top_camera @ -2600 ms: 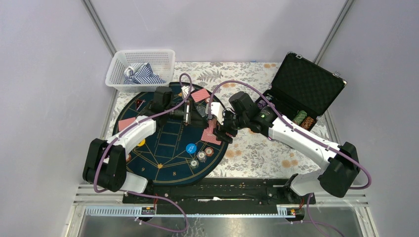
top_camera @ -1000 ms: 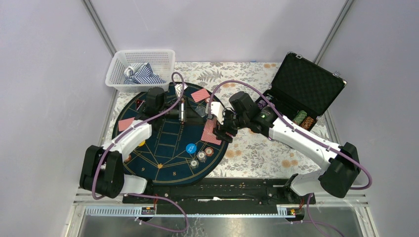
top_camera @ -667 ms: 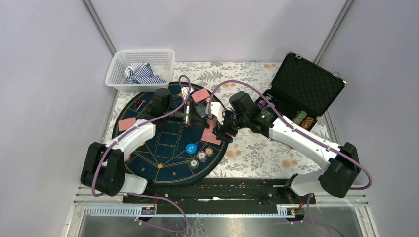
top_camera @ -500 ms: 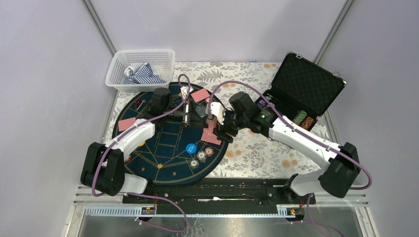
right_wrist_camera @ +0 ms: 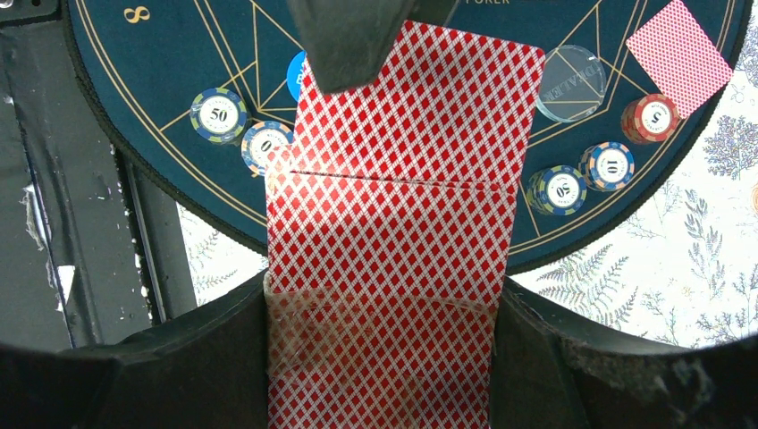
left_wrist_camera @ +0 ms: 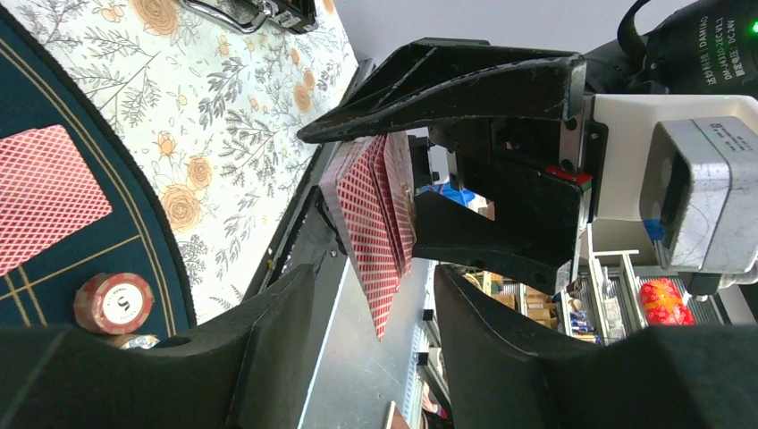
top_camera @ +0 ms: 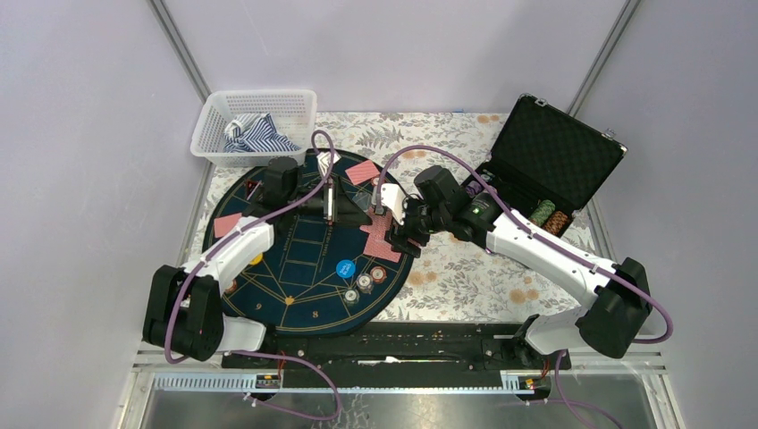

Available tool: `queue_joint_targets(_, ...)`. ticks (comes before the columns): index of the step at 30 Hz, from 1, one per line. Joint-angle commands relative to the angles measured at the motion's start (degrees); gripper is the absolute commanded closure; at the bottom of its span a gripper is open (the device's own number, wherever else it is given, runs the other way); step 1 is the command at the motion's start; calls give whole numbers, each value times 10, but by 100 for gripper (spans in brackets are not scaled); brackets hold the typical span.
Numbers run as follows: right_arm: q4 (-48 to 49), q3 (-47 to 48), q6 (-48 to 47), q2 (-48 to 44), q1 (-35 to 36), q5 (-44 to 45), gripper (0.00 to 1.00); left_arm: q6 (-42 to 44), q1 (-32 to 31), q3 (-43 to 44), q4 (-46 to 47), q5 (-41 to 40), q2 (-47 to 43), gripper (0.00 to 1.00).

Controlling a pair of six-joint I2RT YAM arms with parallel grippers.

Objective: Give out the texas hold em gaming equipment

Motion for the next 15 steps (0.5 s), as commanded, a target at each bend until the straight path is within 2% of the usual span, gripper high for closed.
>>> queue_joint_targets(1, 24, 23, -2, -13, 6, -13, 84, 15, -22, 25, 10, -16, -4, 44)
queue_joint_targets(4, 23, 26, -1, -12, 6, -14, 84, 30, -26, 35, -9, -22, 7, 55)
queue_joint_targets(5, 23, 27, -1, -12, 5, -13, 84, 45, -26, 42, -30, -26, 12, 61)
queue_joint_targets(7, 22, 26, -2, -13, 6, -11, 84, 87, -24, 61, -82, -35, 15, 80)
queue_joint_targets(8, 21, 26, -2, -14, 5, -9, 84, 105, -19, 65, -103, -40, 13, 84)
queue_joint_targets(11, 23, 21, -3, -17, 6, -6, 84, 122, 4, 66, -126, -49, 2, 93)
queue_joint_targets(15, 24, 20, -3, -22, 5, -1, 84, 162, 43, 70, -182, -51, -6, 100)
